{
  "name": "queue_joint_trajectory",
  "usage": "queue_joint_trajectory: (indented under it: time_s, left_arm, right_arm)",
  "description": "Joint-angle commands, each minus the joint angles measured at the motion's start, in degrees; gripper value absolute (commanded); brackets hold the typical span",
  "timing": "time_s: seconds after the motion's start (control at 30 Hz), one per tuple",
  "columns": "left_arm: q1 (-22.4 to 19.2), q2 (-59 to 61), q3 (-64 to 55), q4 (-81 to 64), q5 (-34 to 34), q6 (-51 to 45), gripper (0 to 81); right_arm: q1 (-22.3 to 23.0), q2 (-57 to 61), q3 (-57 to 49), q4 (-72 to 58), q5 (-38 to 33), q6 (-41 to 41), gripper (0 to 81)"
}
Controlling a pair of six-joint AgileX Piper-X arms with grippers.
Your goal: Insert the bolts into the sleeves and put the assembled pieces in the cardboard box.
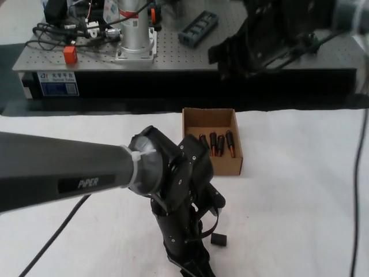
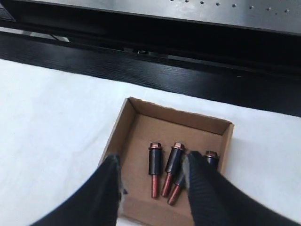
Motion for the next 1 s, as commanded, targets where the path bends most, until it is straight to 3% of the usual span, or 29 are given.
queue_joint_trajectory:
  time_s: [0.0, 0.13, 0.3, 0.47, 0.6, 0.73, 0.97]
  left_arm:
    - [-0.1, 2.0, -0.1, -1.2, -0.4, 1.2, 33.6]
    - [-0.1, 2.7, -0.1, -0.2, -0.1, 1.9, 31.1]
    - [-0.1, 2.8, -0.1, -0.2, 0.2, 1.8, 0.5]
    - [-0.1, 2.1, -0.1, 0.4, 0.5, -0.1, 0.6]
    - [0.9, -3.6, 0.9, 2.8, -4.5, -4.2, 0.7]
    - [4.9, -14.6, 4.7, 2.2, -5.8, -10.1, 0.7]
    - [12.5, -33.2, 11.1, 1.7, -6.0, -11.8, 0.7]
  right_arm:
    - [-0.4, 0.8, -0.5, -1.5, -0.3, 0.0, 32.4]
    - [-0.2, -3.9, -0.5, 6.1, -0.3, -1.0, 32.4]
    - [1.1, -7.7, -0.1, 20.5, -0.2, -1.2, 32.4]
    - [4.3, -9.9, 9.4, 19.5, 0.1, -1.4, 32.4]
    - [7.5, -9.6, 21.0, 11.1, 0.1, -4.1, 32.4]
    - [10.6, -6.9, 27.0, 3.2, 0.1, -9.8, 32.4]
    - [14.3, 2.9, 27.1, 0.3, 0.1, -17.3, 32.4]
